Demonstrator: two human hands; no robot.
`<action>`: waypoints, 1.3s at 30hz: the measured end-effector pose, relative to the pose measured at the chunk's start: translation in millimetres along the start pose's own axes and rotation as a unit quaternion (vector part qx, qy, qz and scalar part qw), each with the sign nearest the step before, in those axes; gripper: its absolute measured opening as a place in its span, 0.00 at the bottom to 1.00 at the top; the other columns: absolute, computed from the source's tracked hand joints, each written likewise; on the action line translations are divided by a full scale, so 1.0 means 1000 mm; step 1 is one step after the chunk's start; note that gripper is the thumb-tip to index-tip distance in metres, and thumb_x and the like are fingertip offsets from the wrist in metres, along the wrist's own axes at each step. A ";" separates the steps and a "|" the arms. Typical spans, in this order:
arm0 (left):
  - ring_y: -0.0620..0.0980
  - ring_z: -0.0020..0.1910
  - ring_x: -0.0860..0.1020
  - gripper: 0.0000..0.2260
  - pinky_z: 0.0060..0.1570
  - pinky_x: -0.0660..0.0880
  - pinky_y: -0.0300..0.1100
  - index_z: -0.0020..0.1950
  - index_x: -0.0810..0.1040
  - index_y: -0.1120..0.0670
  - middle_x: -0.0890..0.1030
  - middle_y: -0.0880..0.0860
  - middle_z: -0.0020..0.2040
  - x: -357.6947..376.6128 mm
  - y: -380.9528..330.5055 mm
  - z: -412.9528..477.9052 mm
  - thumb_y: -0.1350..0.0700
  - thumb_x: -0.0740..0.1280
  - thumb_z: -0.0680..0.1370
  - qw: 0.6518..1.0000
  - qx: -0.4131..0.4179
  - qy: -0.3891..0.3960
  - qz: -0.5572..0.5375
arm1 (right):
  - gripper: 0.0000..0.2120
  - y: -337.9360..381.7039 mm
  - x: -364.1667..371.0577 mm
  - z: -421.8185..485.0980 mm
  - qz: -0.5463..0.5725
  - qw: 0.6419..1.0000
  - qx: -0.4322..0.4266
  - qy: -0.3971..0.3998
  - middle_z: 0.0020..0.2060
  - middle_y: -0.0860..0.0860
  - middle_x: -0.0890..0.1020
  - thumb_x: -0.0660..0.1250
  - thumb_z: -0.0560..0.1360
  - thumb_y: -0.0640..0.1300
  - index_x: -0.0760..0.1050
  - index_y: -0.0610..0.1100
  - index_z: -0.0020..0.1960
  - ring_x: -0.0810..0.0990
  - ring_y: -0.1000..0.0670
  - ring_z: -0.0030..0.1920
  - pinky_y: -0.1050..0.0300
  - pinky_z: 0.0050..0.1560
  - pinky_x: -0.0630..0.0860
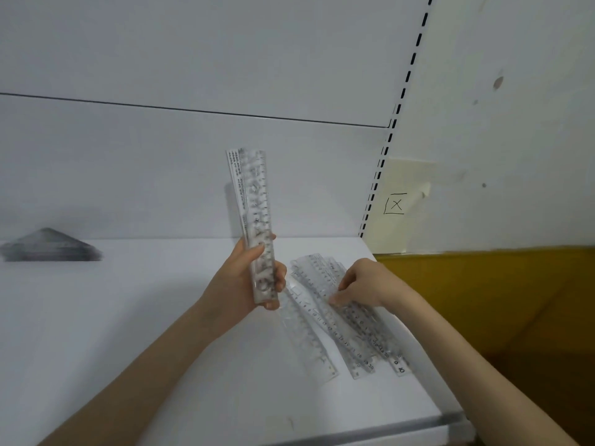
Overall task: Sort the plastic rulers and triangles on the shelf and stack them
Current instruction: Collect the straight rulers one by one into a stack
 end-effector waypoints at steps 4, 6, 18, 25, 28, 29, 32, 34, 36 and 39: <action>0.54 0.31 0.73 0.13 0.28 0.66 0.40 0.58 0.69 0.48 0.75 0.58 0.36 0.000 -0.001 0.000 0.51 0.61 0.74 1.000 0.002 -0.002 0.004 | 0.14 -0.004 -0.004 0.005 0.031 0.999 0.026 0.024 0.24 0.52 0.75 0.76 0.70 0.46 0.82 0.34 0.45 0.66 0.52 0.26 0.62 0.27 0.63; 0.54 0.31 0.73 0.13 0.28 0.66 0.39 0.58 0.69 0.48 0.75 0.58 0.36 0.000 -0.001 0.000 0.51 0.61 0.74 1.000 0.001 -0.001 0.003 | 0.16 -0.007 -0.006 0.007 0.057 0.997 0.041 0.043 0.22 0.52 0.70 0.74 0.72 0.46 0.81 0.32 0.46 0.60 0.52 0.24 0.62 0.26 0.59; 0.53 0.31 0.73 0.13 0.29 0.66 0.40 0.57 0.68 0.49 0.75 0.57 0.35 0.002 0.005 0.001 0.44 0.59 0.78 1.000 -0.021 0.020 -0.010 | 0.07 0.009 -0.036 -0.018 0.330 0.938 -0.108 -0.010 0.37 0.48 0.85 0.69 0.74 0.35 0.78 0.40 0.51 0.75 0.55 0.32 0.63 0.33 0.72; 0.52 0.30 0.73 0.21 0.29 0.66 0.41 0.58 0.69 0.50 0.74 0.57 0.37 0.005 0.004 0.000 0.38 0.60 0.73 0.999 -0.039 0.036 0.008 | 0.07 0.066 -0.011 -0.020 0.410 0.888 -0.206 -0.013 0.38 0.45 0.85 0.71 0.73 0.38 0.81 0.36 0.49 0.80 0.52 0.33 0.62 0.38 0.80; 0.51 0.30 0.73 0.21 0.29 0.67 0.40 0.58 0.68 0.52 0.74 0.55 0.36 0.006 0.002 -0.001 0.37 0.60 0.74 0.998 -0.047 0.042 0.006 | 0.04 0.073 -0.007 -0.015 0.396 0.892 -0.219 -0.017 0.37 0.44 0.84 0.71 0.73 0.37 0.81 0.37 0.47 0.81 0.51 0.33 0.62 0.37 0.80; 0.51 0.30 0.73 0.21 0.29 0.68 0.40 0.58 0.67 0.52 0.74 0.54 0.35 0.006 0.002 -0.001 0.37 0.59 0.74 0.998 -0.048 0.043 0.008 | 0.04 0.074 -0.006 -0.014 0.392 0.893 -0.222 -0.021 0.37 0.45 0.84 0.72 0.72 0.36 0.81 0.37 0.47 0.81 0.51 0.33 0.62 0.37 0.80; 0.53 0.31 0.75 0.21 0.29 0.69 0.41 0.59 0.68 0.52 0.76 0.56 0.36 0.005 0.001 -0.002 0.38 0.59 0.75 0.998 -0.051 0.033 0.009 | 0.04 0.076 -0.005 -0.011 0.379 0.895 -0.232 -0.041 0.35 0.45 0.84 0.72 0.72 0.36 0.81 0.36 0.46 0.81 0.50 0.33 0.61 0.37 0.80; 0.55 0.33 0.76 0.22 0.29 0.70 0.42 0.60 0.69 0.51 0.77 0.59 0.38 0.005 0.001 -0.003 0.38 0.59 0.74 0.998 -0.052 0.031 0.006 | 0.04 0.078 -0.005 -0.010 0.364 0.897 -0.243 -0.062 0.33 0.45 0.83 0.73 0.71 0.36 0.81 0.36 0.45 0.81 0.49 0.33 0.61 0.36 0.80; 0.55 0.33 0.76 0.21 0.29 0.70 0.42 0.60 0.69 0.52 0.77 0.59 0.39 0.006 0.001 -0.003 0.38 0.59 0.76 0.998 -0.055 0.032 0.006 | 0.05 0.080 -0.006 -0.009 0.332 0.903 -0.257 -0.086 0.32 0.45 0.83 0.74 0.70 0.37 0.81 0.35 0.44 0.81 0.49 0.32 0.60 0.35 0.79; 0.55 0.33 0.76 0.20 0.29 0.70 0.42 0.59 0.70 0.53 0.76 0.59 0.38 0.007 0.000 -0.004 0.39 0.53 0.78 0.998 -0.054 0.031 0.011 | 0.08 0.082 -0.006 -0.008 0.269 0.915 -0.275 -0.118 0.32 0.47 0.82 0.75 0.70 0.41 0.81 0.36 0.43 0.81 0.51 0.32 0.60 0.32 0.78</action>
Point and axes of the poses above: each hand's wrist, its own z-axis towards the middle knuckle, its own x-axis out of the palm, y = z × x, the point moved 1 cm from there along z, towards the middle knuckle
